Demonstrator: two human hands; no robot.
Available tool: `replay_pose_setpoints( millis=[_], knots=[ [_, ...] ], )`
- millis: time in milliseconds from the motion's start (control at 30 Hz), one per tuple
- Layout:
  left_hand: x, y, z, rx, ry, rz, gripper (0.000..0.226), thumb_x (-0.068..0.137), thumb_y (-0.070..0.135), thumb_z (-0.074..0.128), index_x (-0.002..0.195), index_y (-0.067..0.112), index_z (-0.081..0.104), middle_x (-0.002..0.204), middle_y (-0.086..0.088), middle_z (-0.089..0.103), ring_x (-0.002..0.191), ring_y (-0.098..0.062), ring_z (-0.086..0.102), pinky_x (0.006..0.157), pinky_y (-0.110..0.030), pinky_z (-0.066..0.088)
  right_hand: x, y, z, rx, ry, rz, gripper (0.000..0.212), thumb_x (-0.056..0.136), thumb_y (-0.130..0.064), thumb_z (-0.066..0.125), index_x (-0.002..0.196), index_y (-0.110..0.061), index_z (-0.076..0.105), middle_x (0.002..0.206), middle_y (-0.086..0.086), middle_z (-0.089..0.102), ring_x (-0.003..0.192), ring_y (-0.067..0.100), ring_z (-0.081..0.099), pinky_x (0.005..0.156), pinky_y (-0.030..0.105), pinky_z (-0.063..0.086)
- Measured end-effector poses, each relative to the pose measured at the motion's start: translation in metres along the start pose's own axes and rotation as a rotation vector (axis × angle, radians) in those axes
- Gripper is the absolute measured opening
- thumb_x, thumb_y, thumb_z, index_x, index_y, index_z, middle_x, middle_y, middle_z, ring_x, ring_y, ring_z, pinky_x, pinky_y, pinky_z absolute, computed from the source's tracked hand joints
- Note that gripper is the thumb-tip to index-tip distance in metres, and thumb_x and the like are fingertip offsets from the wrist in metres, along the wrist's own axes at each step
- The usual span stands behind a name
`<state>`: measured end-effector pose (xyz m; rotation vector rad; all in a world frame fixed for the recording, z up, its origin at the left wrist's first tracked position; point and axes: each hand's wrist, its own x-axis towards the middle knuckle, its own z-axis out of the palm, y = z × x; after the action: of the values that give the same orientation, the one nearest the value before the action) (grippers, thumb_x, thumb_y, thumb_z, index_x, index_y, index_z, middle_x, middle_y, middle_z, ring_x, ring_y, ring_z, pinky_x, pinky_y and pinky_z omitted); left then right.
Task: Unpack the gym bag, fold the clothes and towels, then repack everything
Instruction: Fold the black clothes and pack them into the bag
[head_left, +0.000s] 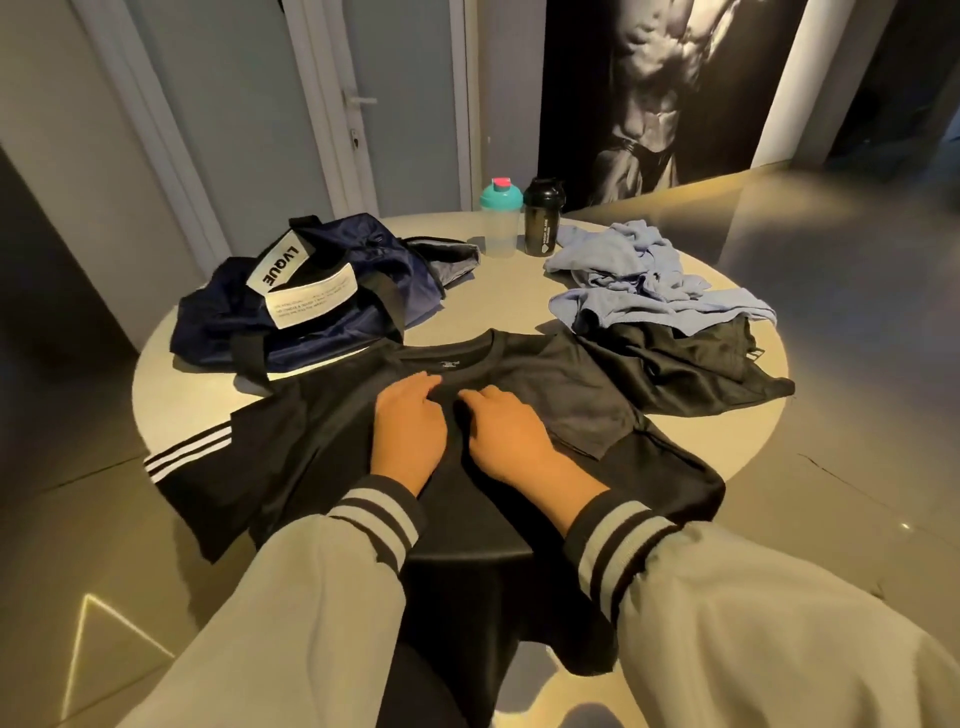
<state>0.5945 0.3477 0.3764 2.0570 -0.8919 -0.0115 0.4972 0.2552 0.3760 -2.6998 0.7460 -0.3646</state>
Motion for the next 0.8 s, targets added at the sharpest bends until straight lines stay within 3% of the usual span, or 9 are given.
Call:
replay_pose_setpoints(
  millis=[100,167,200,267,367,433,533,667,800],
  knots=[
    [-0.007,-0.013,-0.026,0.488,-0.073,-0.059,0.048,0.097,0.035,0.052,0.145,0.029,0.051,0.152,0.001,0.047,0.140,-0.028,0.036,0.118,-0.045,0.029,-0.005,-0.009,0.010,-0.163,0.011,0.066,0.046,0.099,-0.028,0.048,0.143,-0.017,0.044,0.132,0.012,0.050,0.121,0.034,0.048,0.106,0.047,0.035],
    [-0.012,-0.021,-0.033,0.595,-0.225,-0.121,0.054,0.099,0.048,0.046,0.151,0.032,0.042,0.161,-0.001,0.033,0.147,-0.028,0.027,0.121,-0.045,0.020,-0.005,-0.024,0.016,-0.172,0.043,0.102,0.042,0.103,-0.032,0.040,0.141,-0.018,0.046,0.134,0.010,0.049,0.127,0.034,0.045,0.117,0.053,0.020],
    [-0.014,-0.028,-0.032,0.560,-0.255,-0.103,0.054,0.101,0.048,0.044,0.152,0.031,0.040,0.163,-0.003,0.030,0.149,-0.027,0.024,0.122,-0.044,0.018,-0.003,-0.033,0.019,-0.146,0.047,0.094,0.041,0.104,-0.033,0.036,0.141,-0.019,0.046,0.136,0.010,0.049,0.129,0.033,0.044,0.119,0.054,0.016],
    [-0.016,-0.034,-0.036,0.351,-0.251,-0.058,0.049,0.103,0.037,0.046,0.151,0.026,0.044,0.162,-0.006,0.033,0.149,-0.025,0.028,0.123,-0.041,0.019,0.005,-0.049,0.026,-0.056,0.040,0.017,0.040,0.104,-0.031,0.036,0.141,-0.020,0.048,0.137,0.009,0.050,0.129,0.032,0.046,0.115,0.053,0.026],
    [-0.020,-0.036,-0.058,-0.018,-0.034,-0.091,0.037,0.100,0.014,0.050,0.135,0.018,0.064,0.142,-0.004,0.060,0.131,-0.018,0.052,0.108,-0.021,0.033,0.016,-0.065,0.033,0.128,0.002,-0.019,0.041,0.104,-0.032,0.036,0.141,-0.020,0.051,0.140,0.009,0.052,0.130,0.030,0.047,0.109,0.048,0.035],
    [-0.025,-0.041,-0.076,0.039,0.087,-0.071,0.036,0.099,0.010,0.049,0.127,0.021,0.068,0.131,0.001,0.065,0.124,-0.017,0.056,0.102,-0.023,0.038,0.014,-0.071,0.038,0.117,-0.039,0.025,0.047,0.104,-0.041,0.034,0.145,-0.024,0.047,0.148,0.007,0.046,0.138,0.027,0.039,0.115,0.052,0.024],
    [-0.030,-0.065,-0.099,0.232,0.127,-0.119,0.043,0.098,0.010,0.052,0.138,0.021,0.058,0.139,-0.002,0.058,0.132,-0.023,0.047,0.111,-0.038,0.039,0.006,-0.080,0.043,-0.018,-0.056,0.049,0.049,0.103,-0.047,0.034,0.148,-0.030,0.041,0.152,0.008,0.037,0.146,0.027,0.026,0.116,0.064,0.009],
    [-0.039,-0.091,-0.108,0.460,-0.007,-0.246,0.055,0.101,0.040,0.050,0.152,0.022,0.039,0.157,-0.007,0.041,0.146,-0.027,0.033,0.120,-0.048,0.024,0.005,-0.107,0.042,-0.067,-0.016,0.003,0.044,0.099,-0.034,0.046,0.142,-0.029,0.048,0.148,0.010,0.041,0.145,0.032,0.025,0.116,0.066,0.008],
    [-0.046,-0.080,-0.106,0.575,-0.107,-0.363,0.060,0.099,0.058,0.038,0.154,0.034,0.034,0.168,-0.005,0.016,0.155,-0.027,0.003,0.117,-0.065,-0.010,-0.001,-0.121,0.054,-0.007,0.023,-0.085,0.042,0.101,-0.039,0.041,0.139,-0.025,0.052,0.140,0.004,0.049,0.133,0.027,0.042,0.116,0.058,0.022]
  ],
)
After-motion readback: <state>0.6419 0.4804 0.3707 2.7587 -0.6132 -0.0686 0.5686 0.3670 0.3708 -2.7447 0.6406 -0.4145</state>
